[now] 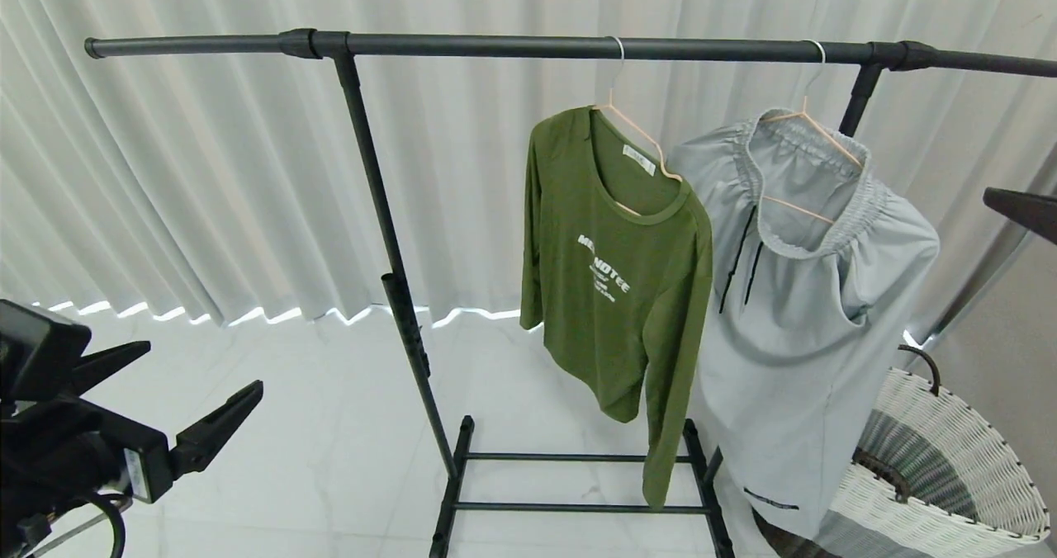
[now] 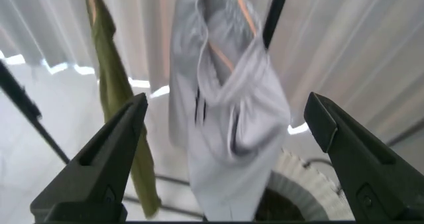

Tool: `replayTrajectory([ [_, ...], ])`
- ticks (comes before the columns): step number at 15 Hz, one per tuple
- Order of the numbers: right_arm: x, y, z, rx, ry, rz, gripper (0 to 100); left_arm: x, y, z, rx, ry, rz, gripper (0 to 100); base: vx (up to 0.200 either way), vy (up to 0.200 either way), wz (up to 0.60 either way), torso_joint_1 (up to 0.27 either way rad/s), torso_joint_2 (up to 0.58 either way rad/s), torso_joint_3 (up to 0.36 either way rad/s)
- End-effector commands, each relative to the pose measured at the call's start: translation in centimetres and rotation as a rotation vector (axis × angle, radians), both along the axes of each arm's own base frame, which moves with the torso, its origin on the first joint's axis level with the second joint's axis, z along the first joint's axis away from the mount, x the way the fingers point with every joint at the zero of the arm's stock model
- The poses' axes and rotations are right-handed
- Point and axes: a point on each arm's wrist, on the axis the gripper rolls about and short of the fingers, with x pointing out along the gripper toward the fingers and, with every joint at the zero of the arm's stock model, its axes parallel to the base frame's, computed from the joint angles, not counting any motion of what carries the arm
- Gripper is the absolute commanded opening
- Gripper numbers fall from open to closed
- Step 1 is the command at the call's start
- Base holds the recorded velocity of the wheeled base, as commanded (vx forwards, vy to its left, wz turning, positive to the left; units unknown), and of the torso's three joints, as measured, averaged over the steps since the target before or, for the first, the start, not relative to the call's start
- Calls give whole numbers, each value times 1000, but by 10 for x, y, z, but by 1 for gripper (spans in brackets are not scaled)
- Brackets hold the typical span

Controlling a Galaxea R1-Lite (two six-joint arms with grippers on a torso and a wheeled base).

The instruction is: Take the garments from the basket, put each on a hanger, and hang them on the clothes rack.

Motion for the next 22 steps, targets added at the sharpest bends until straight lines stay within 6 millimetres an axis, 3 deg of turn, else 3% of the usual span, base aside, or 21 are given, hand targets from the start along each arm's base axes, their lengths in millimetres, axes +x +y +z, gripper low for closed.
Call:
replayTrajectory([
  [1,-18,-2,-14,-32,7,-11,100,-15,0,-5,1,-16,13,100,-200,0,0,-2,2,7],
  [6,-53,-3,-46,-50,30,-18,100,-47,-1,-21,8,-50,29,100,-160,0,0,1,3,2],
  [11,-108,-4,-98,-86,120,-60,100,-97,-6,-47,14,-109,35,100,0,0,0,0,0,0],
  [15,-131,-5,-139,-95,141,-146,100,-143,-9,-82,35,-147,126,100,0,0,0,0,0,0],
  [19,-155,-6,-175,-97,88,-245,100,-146,-4,-84,14,-137,332,100,0,0,0,0,0,0],
  [22,-169,-7,-206,-98,27,-333,100,-146,-4,-85,-27,-135,346,100,0,0,0,0,0,0],
])
